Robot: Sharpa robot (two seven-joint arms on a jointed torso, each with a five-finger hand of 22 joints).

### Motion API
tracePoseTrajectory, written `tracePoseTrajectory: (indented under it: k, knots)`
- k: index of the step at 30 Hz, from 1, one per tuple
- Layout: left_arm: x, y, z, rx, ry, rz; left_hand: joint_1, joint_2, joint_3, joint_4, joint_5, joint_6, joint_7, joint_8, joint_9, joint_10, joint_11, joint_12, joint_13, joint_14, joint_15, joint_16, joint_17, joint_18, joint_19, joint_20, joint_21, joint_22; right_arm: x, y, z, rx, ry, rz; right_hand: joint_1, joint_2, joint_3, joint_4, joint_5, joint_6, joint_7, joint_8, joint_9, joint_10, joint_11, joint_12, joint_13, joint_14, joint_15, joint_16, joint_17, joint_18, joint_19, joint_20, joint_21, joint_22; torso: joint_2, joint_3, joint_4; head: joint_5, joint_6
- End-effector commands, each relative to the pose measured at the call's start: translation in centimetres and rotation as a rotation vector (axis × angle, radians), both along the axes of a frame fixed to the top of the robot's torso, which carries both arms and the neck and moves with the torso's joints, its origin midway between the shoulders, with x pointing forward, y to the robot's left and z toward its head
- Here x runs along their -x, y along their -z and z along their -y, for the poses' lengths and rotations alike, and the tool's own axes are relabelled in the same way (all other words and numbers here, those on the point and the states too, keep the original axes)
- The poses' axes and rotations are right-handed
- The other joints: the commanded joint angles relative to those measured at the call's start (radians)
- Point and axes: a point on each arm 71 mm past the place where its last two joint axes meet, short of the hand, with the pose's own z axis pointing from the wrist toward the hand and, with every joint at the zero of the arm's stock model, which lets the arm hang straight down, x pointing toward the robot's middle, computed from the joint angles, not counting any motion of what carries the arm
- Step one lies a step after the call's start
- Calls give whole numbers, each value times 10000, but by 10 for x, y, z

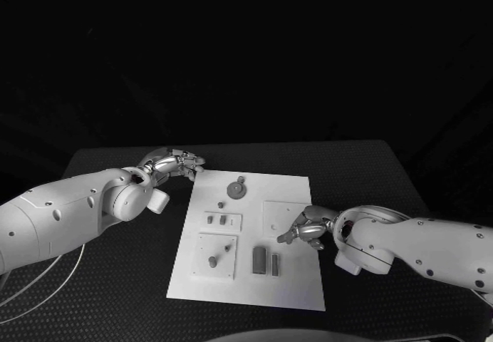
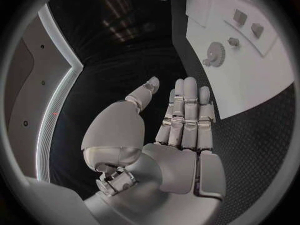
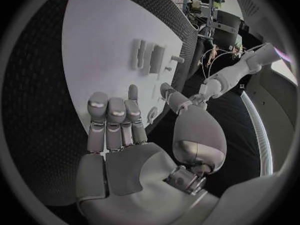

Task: Assemble the parts on the task board

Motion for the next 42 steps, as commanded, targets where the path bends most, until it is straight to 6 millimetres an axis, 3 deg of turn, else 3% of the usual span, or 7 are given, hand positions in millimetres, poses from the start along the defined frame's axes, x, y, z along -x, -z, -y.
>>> tracePoseTrajectory:
  k: [1, 12, 17, 23, 28, 36, 42]
  knots:
    - [-3, -2, 4, 276, -252, 263, -49, -52, 3, 64, -8, 29, 54, -53, 10, -69, 0, 43, -12, -40, 5, -55, 13, -36, 16, -192, -45, 145, -18, -15, 5, -1081, -693, 1080, -80, 94, -81, 13, -13, -112, 66, -41, 28, -38, 4, -2, 11, -59, 4, -14, 24, 481, -76, -2, -43, -8, -82, 2, -10, -58, 261]
    - [-11, -5, 2, 648, -839, 605, -34, 11, 56, 43, 3, 165, -2, -4, 51, 24, -43, 126, 0, -484, 229, -613, -198, -7, -144, -16, -228, 118, -86, -37, 18, -4322, 842, 2435, 954, 1389, -476, -922, 57, -655, 277, -181, 46, -1010, 205, -1142, -978, -662, 212, -915, -434, 442, -898, 260, -841, -375, -528, 92, -28, 27, 1187]
    - [-17, -8, -1, 1013, -1226, 760, -60, 65, 240, -49, 4, 11, 31, -102, 50, -404, 172, -206, -188, -1463, 990, -2360, -794, 123, -919, 715, -972, -129, -120, -38, 28, -5159, 2031, 2775, 1185, 1548, -377, -1135, 220, -1230, 629, -334, -5, -2455, 629, -2857, -2345, -2095, 864, -3055, -1683, 155, -2540, 1067, -3006, -1459, -800, 139, -2, 108, 1719]
    - [-26, -9, -5, 1460, -1852, 810, -113, 66, 272, -130, -1, -617, 60, -479, -184, -1317, 364, -953, -659, -2598, 1398, -3628, -1119, 213, -1527, 1157, -1548, -300, -144, -26, 38, -6091, 3367, 2773, 1253, 1698, -210, -1280, 582, -1843, 812, -434, -89, -3533, 1407, -5738, -5198, -3646, 2091, -5737, -3497, -298, -4484, 1915, -5510, -2875, -1063, 170, -8, 228, 2284]
    - [-33, -10, -10, 1728, -2139, 909, -522, -108, -145, -158, 10, -1276, -101, -828, -411, -2033, 357, -1522, -1065, -3404, 1535, -4387, -1315, -19, -2237, 1353, -2161, -484, -151, -14, 42, -6760, 3948, 2687, 1213, 1898, -596, -1378, 1068, -2240, 692, -427, -238, -3332, 1629, -7838, -7803, -3896, 2426, -7449, -4891, -321, -5044, 2346, -6832, -3804, -1214, 141, -42, 302, 2801]
    - [-41, -11, -11, 2092, -2759, 1276, -2010, -677, -722, 751, -21, -2618, -548, -1365, -590, -3619, 156, -1555, -1666, -4569, 1691, -5144, -1536, -76, -3502, 1873, -3040, -636, -152, -4, 38, -7823, 4494, 2605, 807, 2091, -1479, -1349, 1408, -2679, 459, -395, -550, -2976, 1483, -9603, -9841, -4320, 2474, -8828, -6136, -315, -5591, 2706, -8042, -4603, -1331, 150, -101, 372, 3110]
    - [-41, -8, -12, 2064, -2794, 1327, -2387, -666, -623, 1323, -36, -2674, -581, -1240, -463, -3628, 146, -1489, -1745, -4595, 1702, -5114, -1448, -76, -3498, 1851, -3041, -477, -152, -4, 41, -8017, 4656, 2654, 419, 2219, -2029, -1334, 1478, -2836, 501, -343, -728, -2686, 1549, -10296, -10538, -4358, 2533, -9110, -6577, -226, -5625, 2806, -8399, -4835, -1363, 198, -84, 442, 3172]
